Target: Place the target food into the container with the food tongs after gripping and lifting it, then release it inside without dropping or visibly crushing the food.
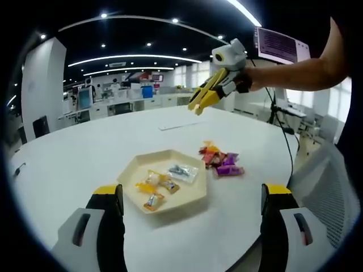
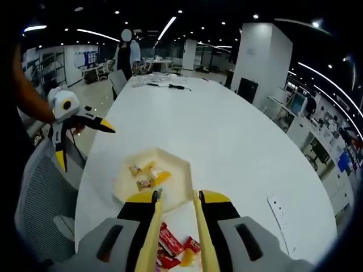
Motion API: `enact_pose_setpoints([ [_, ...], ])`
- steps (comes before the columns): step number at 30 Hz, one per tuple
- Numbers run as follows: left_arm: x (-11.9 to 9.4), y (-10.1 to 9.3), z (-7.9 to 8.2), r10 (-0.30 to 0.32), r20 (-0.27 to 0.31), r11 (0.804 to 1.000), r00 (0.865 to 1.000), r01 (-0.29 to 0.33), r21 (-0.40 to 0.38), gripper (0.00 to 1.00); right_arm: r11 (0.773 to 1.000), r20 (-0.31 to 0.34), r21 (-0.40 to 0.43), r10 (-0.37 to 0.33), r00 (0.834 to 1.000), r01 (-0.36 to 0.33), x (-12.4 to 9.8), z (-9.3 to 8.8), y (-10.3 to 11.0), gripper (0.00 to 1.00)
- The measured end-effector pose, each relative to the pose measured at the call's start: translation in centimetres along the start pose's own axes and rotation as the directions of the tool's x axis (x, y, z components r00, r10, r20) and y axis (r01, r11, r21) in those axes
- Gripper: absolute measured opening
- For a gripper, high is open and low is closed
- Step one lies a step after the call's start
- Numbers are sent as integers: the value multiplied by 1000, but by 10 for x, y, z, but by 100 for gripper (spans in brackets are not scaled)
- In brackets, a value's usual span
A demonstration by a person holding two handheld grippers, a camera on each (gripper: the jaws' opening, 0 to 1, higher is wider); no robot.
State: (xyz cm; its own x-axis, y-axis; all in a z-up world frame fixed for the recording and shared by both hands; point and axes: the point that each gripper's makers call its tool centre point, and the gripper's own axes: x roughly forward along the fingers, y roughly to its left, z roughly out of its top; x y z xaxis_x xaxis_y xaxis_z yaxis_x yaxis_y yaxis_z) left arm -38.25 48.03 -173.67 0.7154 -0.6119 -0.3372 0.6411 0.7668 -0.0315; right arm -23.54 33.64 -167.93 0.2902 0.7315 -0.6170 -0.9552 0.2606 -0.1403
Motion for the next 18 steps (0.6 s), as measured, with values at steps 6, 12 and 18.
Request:
enact_pose_setpoints([
  [6, 0, 0, 0, -2, -2, 1000, 1000, 2, -2, 97, 999, -1, 21, -26, 1000, 26, -13, -10, -10, 29],
  [12, 1, 0, -1, -2, -5, 1000, 1000, 2, -7, 97, 998, -8, 46, -37, 999, 37, -25, -23, -16, 29],
  [18, 1, -1, -2, -3, -7, 1000, 1000, 3, -9, 97, 997, -14, 55, -54, 998, 55, -34, -33, -23, 30],
])
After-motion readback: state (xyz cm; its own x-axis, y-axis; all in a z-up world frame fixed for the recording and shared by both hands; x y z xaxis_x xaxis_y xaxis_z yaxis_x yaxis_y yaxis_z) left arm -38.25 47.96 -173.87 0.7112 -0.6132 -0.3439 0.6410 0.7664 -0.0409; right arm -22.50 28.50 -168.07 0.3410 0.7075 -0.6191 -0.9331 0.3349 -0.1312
